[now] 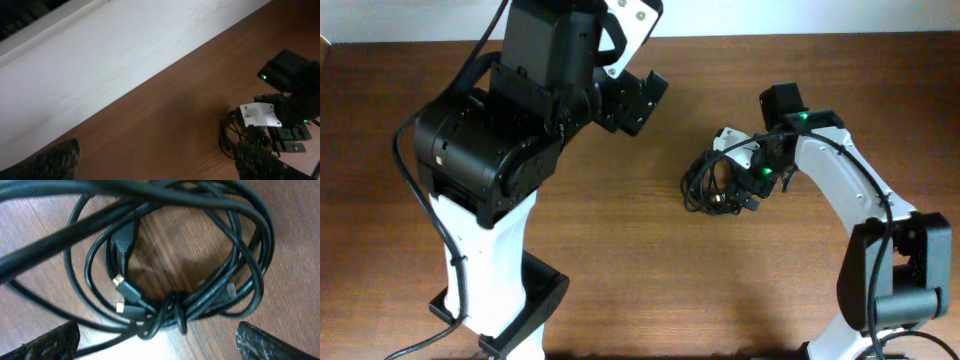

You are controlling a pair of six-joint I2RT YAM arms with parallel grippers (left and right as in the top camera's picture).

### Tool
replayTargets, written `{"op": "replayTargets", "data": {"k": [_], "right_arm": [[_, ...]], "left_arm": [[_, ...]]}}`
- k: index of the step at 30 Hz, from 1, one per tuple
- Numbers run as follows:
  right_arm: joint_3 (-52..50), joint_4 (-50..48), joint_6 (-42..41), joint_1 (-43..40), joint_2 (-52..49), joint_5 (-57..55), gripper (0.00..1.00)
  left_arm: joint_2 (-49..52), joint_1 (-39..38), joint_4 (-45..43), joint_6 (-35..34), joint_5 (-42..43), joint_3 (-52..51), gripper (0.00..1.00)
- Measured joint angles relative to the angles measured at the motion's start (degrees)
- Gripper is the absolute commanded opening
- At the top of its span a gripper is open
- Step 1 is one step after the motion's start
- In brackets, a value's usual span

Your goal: Untangle cables

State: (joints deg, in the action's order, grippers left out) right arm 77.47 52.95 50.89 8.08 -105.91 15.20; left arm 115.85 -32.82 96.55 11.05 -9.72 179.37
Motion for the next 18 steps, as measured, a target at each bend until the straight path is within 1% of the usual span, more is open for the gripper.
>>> {"op": "replayTargets", "data": {"k": [3,4,5,6,7,8,14,18], "right_arm": [[-1.05,-0.76,-0.17,0.0,-2.62,0.83,0.94],[-1.16,-0.74,-0.11,0.0,-3.28,0.87,0.86],[-1.22,-0.76,-0.15,0.0,-4.04,0.98,0.68],[-1.22,-0.87,-0.13,0.0,-4.66,1.01,0.47],[-1.25,-0.92,-0.17,0.0,-4.74,0.96,0.1],[-1.25,-0.94,-0.22,0.0,-4.74,0.96,0.04],[-1.25,0.02,-1.27,0.0,-4.74,2.93,0.04],[0.87,8.59,1.2,0.0,-4.74,8.9,0.04]], "left_arm": [[0.0,0.0,0.11,0.0,0.0,0.0,0.99],[0.0,0.0,0.11,0.0,0.0,0.0,0.99],[0.0,0.0,0.11,0.02,0.0,0.0,0.99],[0.0,0.0,0.11,0.0,0.0,0.0,0.99],[0.0,0.0,0.11,0.0,0.0,0.0,0.99],[0.0,0.0,0.11,0.0,0.0,0.0,0.99],[0.0,0.0,0.11,0.0,0.0,0.0,0.99],[0.0,0.0,0.04,0.0,0.0,0.0,0.99]]}}
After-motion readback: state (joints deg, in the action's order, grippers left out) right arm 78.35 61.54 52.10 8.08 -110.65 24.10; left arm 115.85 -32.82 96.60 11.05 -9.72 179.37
